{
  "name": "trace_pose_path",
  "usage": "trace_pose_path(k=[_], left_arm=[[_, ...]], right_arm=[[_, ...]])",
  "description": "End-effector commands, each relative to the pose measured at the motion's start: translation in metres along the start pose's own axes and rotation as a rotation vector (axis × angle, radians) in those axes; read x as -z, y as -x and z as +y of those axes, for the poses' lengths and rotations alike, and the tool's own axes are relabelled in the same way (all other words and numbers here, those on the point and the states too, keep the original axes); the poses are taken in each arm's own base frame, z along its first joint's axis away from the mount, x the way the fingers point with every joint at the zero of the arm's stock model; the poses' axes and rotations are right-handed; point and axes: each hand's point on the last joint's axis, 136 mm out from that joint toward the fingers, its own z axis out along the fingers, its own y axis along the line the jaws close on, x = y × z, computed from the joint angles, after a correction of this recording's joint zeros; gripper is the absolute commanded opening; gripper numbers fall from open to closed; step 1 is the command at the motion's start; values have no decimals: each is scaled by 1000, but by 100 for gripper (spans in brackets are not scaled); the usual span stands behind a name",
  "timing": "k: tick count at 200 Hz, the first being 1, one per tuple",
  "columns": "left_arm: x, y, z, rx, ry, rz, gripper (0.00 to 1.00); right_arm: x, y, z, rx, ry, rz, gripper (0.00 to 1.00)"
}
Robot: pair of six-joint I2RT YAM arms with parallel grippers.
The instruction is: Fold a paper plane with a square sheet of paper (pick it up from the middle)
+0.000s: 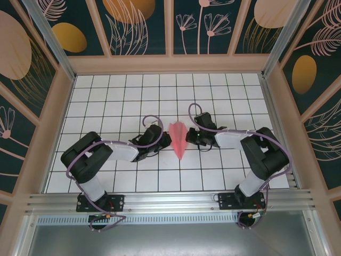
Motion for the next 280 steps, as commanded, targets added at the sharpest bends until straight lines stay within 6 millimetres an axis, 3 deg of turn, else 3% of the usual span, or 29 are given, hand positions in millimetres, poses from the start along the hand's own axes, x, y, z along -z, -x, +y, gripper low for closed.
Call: trace_pose_path(k=[1, 29, 70, 102, 142, 226, 280], left_arm=[[-2, -4, 8, 28, 15, -3, 0], [-4, -6, 5, 27, -1, 8, 0], [-2, -4, 0, 13, -21, 7, 0], [-2, -4, -6, 10, -46, 9, 0], [-3, -5, -5, 12, -48, 14, 0], [-3, -5, -6, 9, -44, 14, 0], [-3, -5, -6, 8, -46, 15, 0]], right_arm=[[-3, -2, -10, -34, -55, 26, 5], [1, 0, 5, -23, 11, 28, 10], [33, 12, 37, 43, 141, -44, 24], [47, 6, 46, 97, 173, -45, 30], [36, -15, 46, 124, 150, 21, 31], [14, -31, 34, 107, 71, 100, 34], [12, -44, 48, 115, 130, 149, 39]])
